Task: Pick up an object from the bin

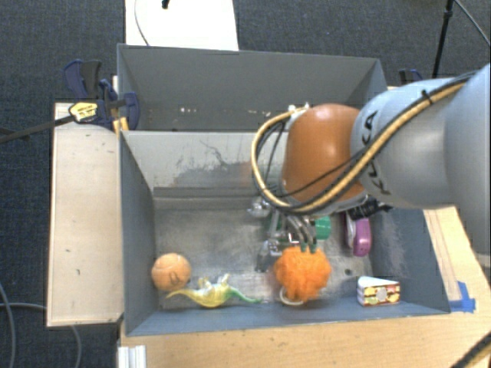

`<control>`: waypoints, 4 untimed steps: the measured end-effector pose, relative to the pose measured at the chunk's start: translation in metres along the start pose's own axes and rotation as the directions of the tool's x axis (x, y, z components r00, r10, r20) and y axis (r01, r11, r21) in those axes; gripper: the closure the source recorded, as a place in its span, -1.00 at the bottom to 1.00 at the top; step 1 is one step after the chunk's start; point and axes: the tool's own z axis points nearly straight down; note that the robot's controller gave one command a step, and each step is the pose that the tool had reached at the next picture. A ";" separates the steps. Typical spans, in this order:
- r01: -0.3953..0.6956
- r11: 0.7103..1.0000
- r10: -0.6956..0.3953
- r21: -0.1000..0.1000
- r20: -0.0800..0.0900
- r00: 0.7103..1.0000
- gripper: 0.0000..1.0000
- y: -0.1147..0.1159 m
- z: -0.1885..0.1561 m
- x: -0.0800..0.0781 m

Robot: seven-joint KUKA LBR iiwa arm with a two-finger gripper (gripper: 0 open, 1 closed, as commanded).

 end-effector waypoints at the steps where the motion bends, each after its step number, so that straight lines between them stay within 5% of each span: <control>1: 0.063 0.998 -0.063 0.002 0.003 0.998 -1.00 0.026 0.019 0.011; 2: 0.089 0.996 -0.089 0.001 0.001 0.996 -1.00 0.036 0.026 0.018; 3: 0.182 0.983 -0.182 0.001 -0.011 0.983 -1.00 0.044 -0.006 0.004; 4: 0.322 0.947 -0.322 0.002 0.014 0.947 -1.00 0.062 -0.023 0.006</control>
Offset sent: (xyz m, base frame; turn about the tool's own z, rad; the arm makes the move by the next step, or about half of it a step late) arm -0.0361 0.0348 -0.0448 -0.1797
